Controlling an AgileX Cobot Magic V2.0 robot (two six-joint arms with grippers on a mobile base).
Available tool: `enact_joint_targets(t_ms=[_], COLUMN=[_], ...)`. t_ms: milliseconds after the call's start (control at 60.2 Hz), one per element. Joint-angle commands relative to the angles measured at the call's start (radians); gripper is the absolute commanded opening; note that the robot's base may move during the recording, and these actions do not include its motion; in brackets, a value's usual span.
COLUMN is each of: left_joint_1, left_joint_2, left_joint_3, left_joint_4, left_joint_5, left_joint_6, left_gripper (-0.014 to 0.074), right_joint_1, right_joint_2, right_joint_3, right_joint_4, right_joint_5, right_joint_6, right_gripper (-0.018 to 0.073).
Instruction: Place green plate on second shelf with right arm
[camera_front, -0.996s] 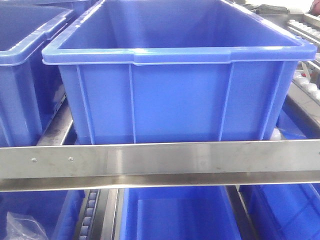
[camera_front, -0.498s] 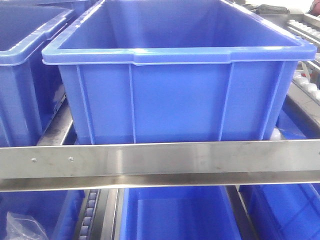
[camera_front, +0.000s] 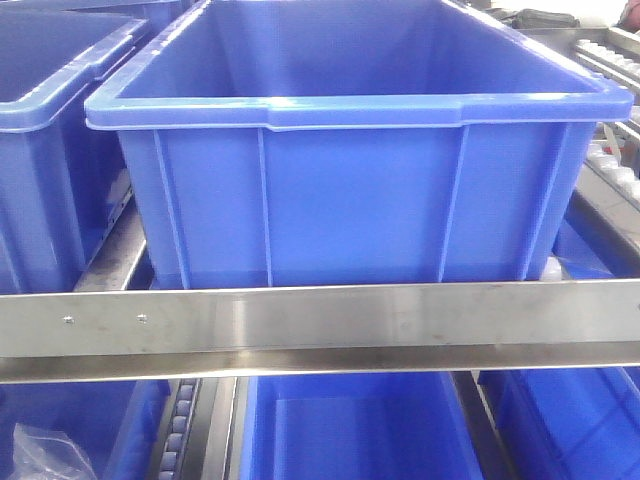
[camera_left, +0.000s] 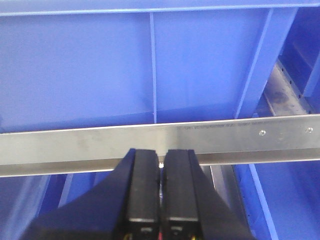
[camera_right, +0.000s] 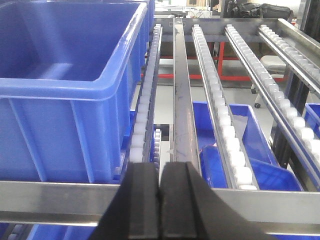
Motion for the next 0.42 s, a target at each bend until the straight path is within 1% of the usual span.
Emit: enact_joint_targets(t_ms=[0, 399], left_joint_1=[-0.005, -0.005], left_joint_2=[-0.021, -0.021], left_joint_3=[0.04, 0.04], left_joint_4=[0.002, 0.002], left_joint_5=[-0.072, -0.072], left_joint_6=[0.001, 0.001], left_gripper=[0.0124, 0.0124], right_joint_1=[-0.006, -0.006], right_joint_2=[-0.019, -0.019], right_joint_3=[-0.007, -0.007], right_joint_4=[-0.011, -0.011], right_joint_5=[-0.079, -0.079], right_joint_6=[-0.008, -0.008], right_gripper=[0.0053, 0.0053])
